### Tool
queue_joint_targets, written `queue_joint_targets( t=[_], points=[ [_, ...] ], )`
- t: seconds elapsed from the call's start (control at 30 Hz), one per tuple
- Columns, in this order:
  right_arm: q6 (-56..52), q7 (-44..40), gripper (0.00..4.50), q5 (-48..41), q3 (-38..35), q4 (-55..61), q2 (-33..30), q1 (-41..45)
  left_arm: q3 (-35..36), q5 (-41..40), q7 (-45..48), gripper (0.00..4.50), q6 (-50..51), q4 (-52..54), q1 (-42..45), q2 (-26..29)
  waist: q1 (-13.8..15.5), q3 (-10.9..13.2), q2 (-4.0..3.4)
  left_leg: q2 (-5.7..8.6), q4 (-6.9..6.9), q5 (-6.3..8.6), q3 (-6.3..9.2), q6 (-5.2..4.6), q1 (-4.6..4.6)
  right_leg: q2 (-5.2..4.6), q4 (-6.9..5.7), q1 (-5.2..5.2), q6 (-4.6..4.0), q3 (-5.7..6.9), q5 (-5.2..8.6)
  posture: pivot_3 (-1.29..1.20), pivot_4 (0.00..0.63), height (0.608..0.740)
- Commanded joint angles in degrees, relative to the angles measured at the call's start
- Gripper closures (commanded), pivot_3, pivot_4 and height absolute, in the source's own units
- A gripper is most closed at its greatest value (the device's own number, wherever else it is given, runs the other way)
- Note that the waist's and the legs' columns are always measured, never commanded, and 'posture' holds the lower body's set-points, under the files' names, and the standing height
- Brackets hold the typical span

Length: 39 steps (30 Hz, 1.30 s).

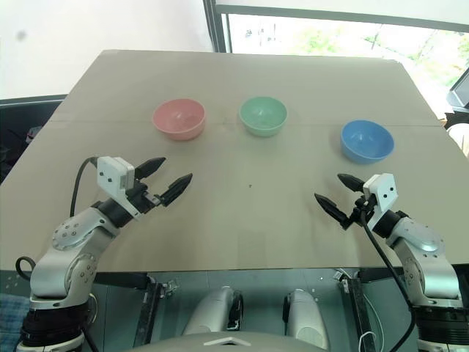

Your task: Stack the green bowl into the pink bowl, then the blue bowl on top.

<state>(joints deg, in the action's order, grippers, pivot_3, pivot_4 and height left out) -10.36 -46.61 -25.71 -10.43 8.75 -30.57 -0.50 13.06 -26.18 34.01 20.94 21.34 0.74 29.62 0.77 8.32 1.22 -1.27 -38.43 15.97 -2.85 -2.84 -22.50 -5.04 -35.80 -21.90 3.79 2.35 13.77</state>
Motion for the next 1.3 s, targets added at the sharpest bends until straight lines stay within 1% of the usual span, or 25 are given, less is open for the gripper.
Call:
queue_joint_targets(
  t=[0.03,0.13,0.7,0.83,0.97,1.1,1.17,1.3],
  points=[
    [1.4,0.5,0.07,-0.9,-1.4,2.0,0.4,0.0,0.5,-2.1,0.7,0.0,0.6,2.7,0.8,0.3,0.0,0.0,0.0,0.0,0.0,0.0,0.0,0.0,0.0,0.0,0.0,0.0,0.0,0.0,0.0,0.0,0.15,0.74],
    [0.3,1.9,0.07,-2.2,-2.6,2.4,0.9,0.7,0.6,-4.0,1.8,0.0,1.8,2.1,1.9,0.8,0.0,0.0,0.0,0.0,0.0,0.0,0.01,0.0,0.0,0.0,-0.01,0.0,0.0,0.01,0.0,0.0,0.15,0.74],
    [0.1,-0.3,0.07,-2.5,-1.8,3.8,-0.4,-0.7,0.0,-4.3,2.9,0.0,4.2,1.1,4.7,1.9,0.0,0.0,0.0,0.01,-0.01,0.0,0.0,0.0,0.0,0.04,-0.01,0.0,0.01,0.0,0.0,0.0,0.15,0.74],
    [-3.4,-2.5,0.07,-6.5,-1.8,6.2,-1.5,-0.1,-0.6,-3.1,2.8,0.0,4.6,0.7,5.8,2.6,0.0,0.0,0.0,0.01,-0.01,0.0,0.0,0.0,0.0,0.04,-0.01,0.01,0.01,0.0,0.0,0.0,0.15,0.74],
    [-7.7,-2.7,0.07,-10.7,-1.8,10.6,-2.6,2.3,-1.0,-1.2,1.5,0.0,5.7,-1.8,8.4,3.8,0.0,0.0,-0.01,0.01,-0.02,0.0,0.0,0.0,0.0,0.05,-0.02,0.01,0.01,0.0,0.0,0.0,0.15,0.74],
    [-12.2,-1.4,0.07,-14.6,-1.5,14.5,-3.2,6.6,-1.9,-0.5,1.5,0.0,7.2,-4.3,12.6,5.1,0.0,0.0,0.0,0.01,-0.04,0.0,0.02,0.0,0.01,0.06,-0.03,0.01,0.01,0.02,0.0,0.0,0.15,0.74],
    [-15.9,-1.3,0.07,-16.7,-0.7,16.3,-4.8,8.6,-2.8,0.4,2.4,0.0,7.4,-6.5,15.0,6.1,0.1,0.0,0.02,0.01,-0.04,0.0,0.02,0.0,0.0,0.06,-0.03,0.01,0.01,0.03,0.0,0.0,0.15,0.74],
    [-19.2,-0.6,0.07,-17.7,0.1,17.8,-6.7,12.9,-5.4,4.8,1.8,0.0,5.3,-10.9,19.4,6.5,0.1,0.0,-0.01,0.06,-0.06,0.01,0.04,-0.03,-0.12,0.05,0.03,-0.03,0.02,0.08,0.0,0.0,0.15,0.74]
  ],
)
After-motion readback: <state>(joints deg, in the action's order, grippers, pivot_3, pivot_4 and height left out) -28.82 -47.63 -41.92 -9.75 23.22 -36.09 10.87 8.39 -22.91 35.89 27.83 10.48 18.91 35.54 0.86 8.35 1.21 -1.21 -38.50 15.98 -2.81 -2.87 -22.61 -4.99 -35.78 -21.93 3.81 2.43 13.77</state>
